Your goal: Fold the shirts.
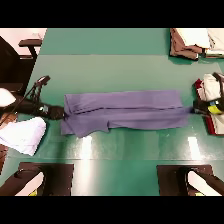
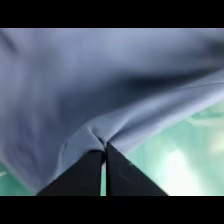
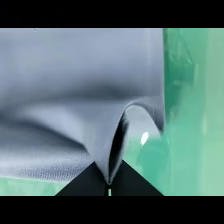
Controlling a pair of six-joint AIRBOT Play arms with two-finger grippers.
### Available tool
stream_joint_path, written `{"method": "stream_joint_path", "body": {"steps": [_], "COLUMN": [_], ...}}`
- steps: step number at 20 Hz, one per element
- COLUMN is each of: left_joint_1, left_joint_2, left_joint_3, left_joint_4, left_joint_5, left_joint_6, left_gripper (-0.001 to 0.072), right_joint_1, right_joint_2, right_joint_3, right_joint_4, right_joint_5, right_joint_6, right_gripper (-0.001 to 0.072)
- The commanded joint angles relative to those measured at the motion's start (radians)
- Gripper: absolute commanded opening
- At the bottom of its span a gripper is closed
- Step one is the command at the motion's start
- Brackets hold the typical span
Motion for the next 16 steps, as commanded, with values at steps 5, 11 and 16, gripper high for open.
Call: {"method": "stream_joint_path", "body": {"steps": [5,11,16], "left_joint_1": [0.0,0.0,0.0], "left_joint_2": [-0.397,-0.43,-0.43], "left_joint_3": [0.259,0.31,0.402], "left_joint_4": [0.0,-0.008,-0.021], "left_joint_5": [0.216,0.232,0.111], "left_joint_6": [0.086,0.069,0.052], "left_gripper": [0.0029,0.0478,0.0498], "right_joint_1": [0.086,0.063,-0.069], "right_joint_2": [-0.426,-0.576,-0.557], "right_joint_3": [0.32,0.496,0.478], "right_joint_4": [0.074,0.252,0.305], "right_joint_5": [-0.126,-0.112,0.013], "right_joint_6": [-0.031,-0.091,-0.199], "right_gripper": [0.0017,0.0393,0.0417]}}
